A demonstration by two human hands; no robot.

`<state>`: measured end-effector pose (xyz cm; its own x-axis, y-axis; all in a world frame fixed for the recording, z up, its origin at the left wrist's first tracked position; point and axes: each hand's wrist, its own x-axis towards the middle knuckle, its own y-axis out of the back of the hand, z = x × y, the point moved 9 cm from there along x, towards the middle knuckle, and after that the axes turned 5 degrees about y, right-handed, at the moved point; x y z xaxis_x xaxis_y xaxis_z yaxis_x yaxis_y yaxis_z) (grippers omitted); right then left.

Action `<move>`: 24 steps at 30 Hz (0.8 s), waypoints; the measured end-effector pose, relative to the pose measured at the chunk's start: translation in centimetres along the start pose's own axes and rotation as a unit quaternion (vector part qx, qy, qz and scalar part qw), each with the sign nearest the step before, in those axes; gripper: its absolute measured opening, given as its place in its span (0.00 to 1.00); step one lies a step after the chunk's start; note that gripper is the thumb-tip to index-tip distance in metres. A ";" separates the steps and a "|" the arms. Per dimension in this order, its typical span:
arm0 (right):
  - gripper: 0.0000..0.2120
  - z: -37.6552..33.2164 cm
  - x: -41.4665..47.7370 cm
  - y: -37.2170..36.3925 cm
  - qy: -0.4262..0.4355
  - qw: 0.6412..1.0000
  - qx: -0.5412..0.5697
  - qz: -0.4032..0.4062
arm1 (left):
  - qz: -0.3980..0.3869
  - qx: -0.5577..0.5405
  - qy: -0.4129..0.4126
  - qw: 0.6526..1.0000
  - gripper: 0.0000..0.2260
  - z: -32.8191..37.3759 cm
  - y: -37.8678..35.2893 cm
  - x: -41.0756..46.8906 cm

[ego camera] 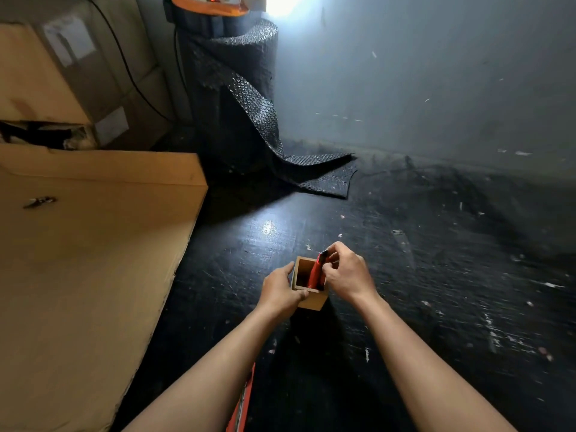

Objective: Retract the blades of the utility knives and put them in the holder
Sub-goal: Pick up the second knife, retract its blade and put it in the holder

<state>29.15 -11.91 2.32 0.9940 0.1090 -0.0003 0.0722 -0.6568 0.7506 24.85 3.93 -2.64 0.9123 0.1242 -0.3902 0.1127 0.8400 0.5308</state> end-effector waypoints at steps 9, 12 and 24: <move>0.13 1.9 0.5 -0.2 -0.037 0.998 0.027 0.038 | 0.031 -0.039 -0.003 0.999 0.27 -0.5 -0.5 0.1; 0.13 2.0 0.4 0.5 -0.034 0.997 0.037 0.051 | 0.027 -0.051 -0.004 0.998 0.25 -0.6 -0.4 0.3; 0.07 -1.9 -3.8 1.7 0.039 0.998 -0.039 0.001 | 0.063 0.006 -0.038 0.997 0.24 -1.1 2.3 -3.9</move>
<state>25.35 -11.99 4.89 0.9846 0.1675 0.0501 0.0611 -0.5978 0.7993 21.12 5.94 -0.72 0.9464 0.1881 -0.2625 -0.0002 0.8132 0.5820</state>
